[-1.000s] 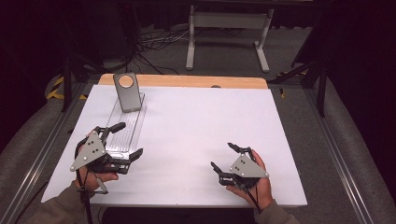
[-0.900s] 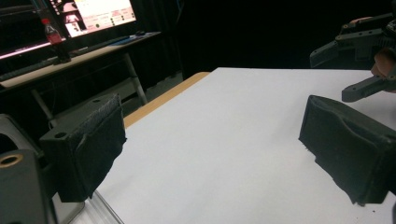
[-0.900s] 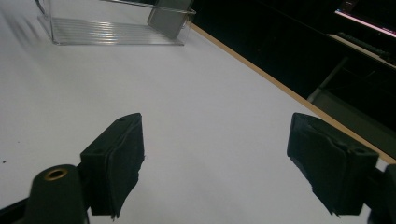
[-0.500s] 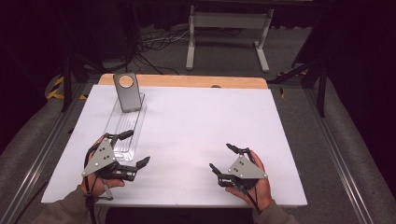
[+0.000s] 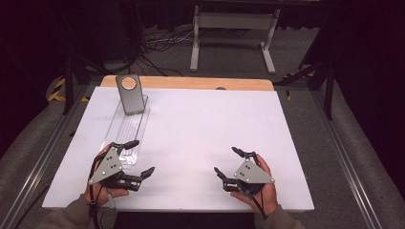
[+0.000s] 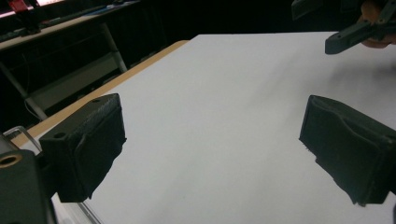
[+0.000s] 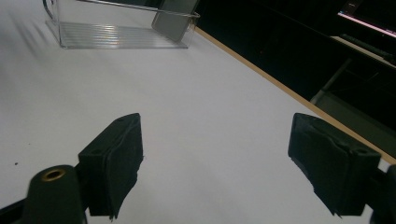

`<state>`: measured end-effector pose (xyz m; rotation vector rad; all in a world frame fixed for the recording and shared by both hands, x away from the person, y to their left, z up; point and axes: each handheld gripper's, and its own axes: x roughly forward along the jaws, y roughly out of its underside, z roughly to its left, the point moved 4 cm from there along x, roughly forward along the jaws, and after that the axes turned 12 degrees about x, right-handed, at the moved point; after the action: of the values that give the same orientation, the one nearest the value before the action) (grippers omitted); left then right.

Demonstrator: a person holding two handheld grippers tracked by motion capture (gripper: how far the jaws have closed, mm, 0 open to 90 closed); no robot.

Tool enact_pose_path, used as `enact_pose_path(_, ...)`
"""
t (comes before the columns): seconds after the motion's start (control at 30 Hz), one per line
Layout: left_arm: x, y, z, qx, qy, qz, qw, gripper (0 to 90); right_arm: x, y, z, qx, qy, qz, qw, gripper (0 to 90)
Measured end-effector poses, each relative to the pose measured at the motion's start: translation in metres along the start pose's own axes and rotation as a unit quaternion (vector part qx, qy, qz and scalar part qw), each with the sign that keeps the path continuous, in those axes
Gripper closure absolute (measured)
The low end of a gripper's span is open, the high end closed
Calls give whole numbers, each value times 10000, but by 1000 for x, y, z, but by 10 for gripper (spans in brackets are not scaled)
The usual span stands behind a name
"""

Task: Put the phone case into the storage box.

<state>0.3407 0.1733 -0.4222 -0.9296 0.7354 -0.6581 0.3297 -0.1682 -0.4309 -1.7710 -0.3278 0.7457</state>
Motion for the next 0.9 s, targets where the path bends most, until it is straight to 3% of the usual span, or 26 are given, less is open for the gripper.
enact_pose_path(0.23,-2,11,-3,-62,89,137,9998,51,1,1,2,-58,-18,33,10000,182)
enact_pose_path(0.27,-2,12,-4,-154,92,115,9998,49,1,1,3,-42,-28,41,10000,180)
enact_pose_path(0.57,-4,25,-13,-162,245,251,9993,44,0,5,5,-67,-45,93,9999,165)
enact_pose_path(0.83,-1,31,-16,-122,276,382,9988,35,-1,7,6,-47,-58,90,9999,155)
enact_pose_path(0.9,-1,31,-16,-225,243,346,9989,34,-1,7,6,-61,-75,103,9999,155)
